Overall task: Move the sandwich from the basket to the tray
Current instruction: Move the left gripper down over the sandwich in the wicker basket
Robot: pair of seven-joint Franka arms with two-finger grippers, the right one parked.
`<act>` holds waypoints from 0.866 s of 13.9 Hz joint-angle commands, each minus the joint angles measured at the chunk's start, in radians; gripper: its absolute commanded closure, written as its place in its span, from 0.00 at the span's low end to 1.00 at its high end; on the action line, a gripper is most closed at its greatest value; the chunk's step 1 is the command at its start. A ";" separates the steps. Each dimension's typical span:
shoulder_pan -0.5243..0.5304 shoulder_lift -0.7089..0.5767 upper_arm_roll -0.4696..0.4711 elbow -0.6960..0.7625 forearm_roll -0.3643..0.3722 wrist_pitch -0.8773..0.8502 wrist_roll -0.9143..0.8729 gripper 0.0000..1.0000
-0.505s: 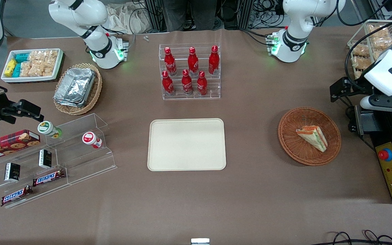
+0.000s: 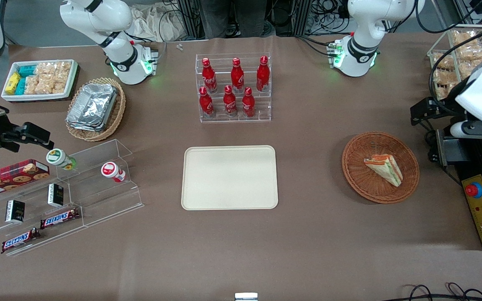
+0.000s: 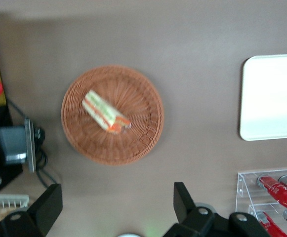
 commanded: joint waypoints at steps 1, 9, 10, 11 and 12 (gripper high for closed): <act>0.007 0.031 0.018 -0.009 0.000 -0.029 -0.111 0.00; 0.073 0.065 0.021 -0.351 0.010 0.277 -0.483 0.00; 0.073 0.074 0.021 -0.409 0.010 0.356 -0.553 0.00; 0.073 0.091 0.021 -0.459 0.010 0.422 -0.624 0.00; 0.072 0.117 0.019 -0.496 0.012 0.475 -0.688 0.00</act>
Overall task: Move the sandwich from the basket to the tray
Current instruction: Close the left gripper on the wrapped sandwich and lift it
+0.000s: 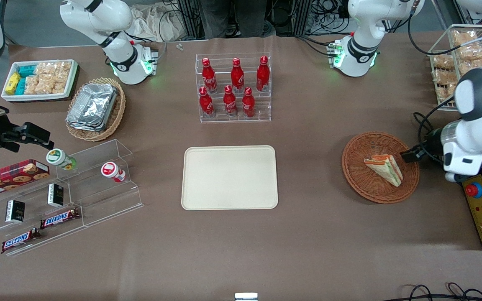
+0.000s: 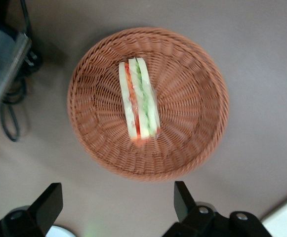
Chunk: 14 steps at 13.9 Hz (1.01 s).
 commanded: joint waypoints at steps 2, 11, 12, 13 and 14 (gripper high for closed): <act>-0.008 0.044 -0.007 -0.137 0.010 0.171 -0.231 0.00; -0.008 0.180 -0.006 -0.261 0.009 0.505 -0.307 0.20; -0.008 0.179 -0.006 -0.258 0.009 0.505 -0.334 0.65; -0.007 0.171 -0.006 -0.257 0.010 0.503 -0.328 1.00; -0.007 0.164 -0.007 -0.249 0.010 0.495 -0.328 1.00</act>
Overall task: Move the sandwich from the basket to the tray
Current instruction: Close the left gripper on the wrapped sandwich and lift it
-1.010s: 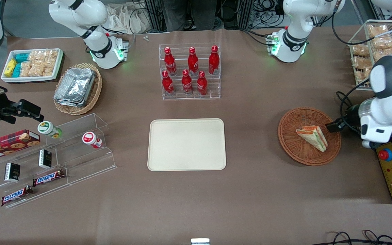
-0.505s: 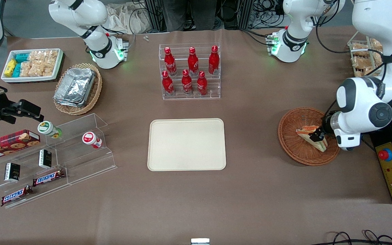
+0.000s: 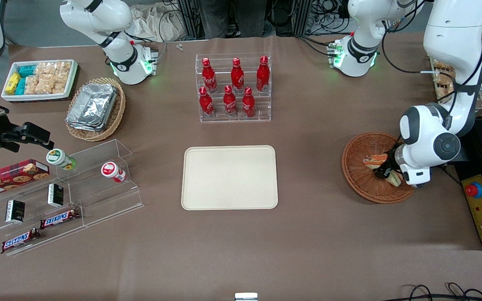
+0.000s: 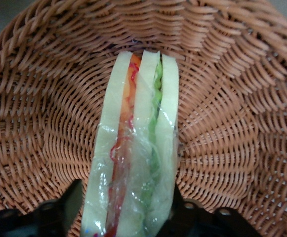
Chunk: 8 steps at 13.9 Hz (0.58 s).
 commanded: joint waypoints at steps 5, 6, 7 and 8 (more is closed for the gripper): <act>-0.017 -0.208 -0.032 0.161 0.010 -0.368 0.009 1.00; -0.018 -0.220 -0.066 0.227 0.010 -0.462 0.024 1.00; -0.020 -0.219 -0.096 0.299 0.008 -0.546 0.041 1.00; -0.020 -0.210 -0.138 0.369 0.002 -0.617 0.052 1.00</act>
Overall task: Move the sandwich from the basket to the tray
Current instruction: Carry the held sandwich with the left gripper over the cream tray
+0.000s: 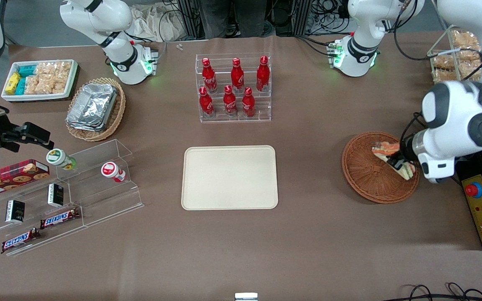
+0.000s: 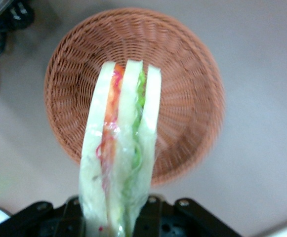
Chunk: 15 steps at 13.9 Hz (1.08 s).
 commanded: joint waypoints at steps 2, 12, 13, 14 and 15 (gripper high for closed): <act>-0.007 0.026 -0.152 0.181 -0.006 -0.167 0.031 1.00; -0.198 0.347 -0.427 0.436 0.169 -0.124 0.110 1.00; -0.202 0.390 -0.429 0.460 0.169 -0.106 0.120 1.00; -0.203 0.432 -0.429 0.480 0.171 -0.064 0.144 1.00; -0.212 0.458 -0.427 0.480 0.174 -0.028 0.181 1.00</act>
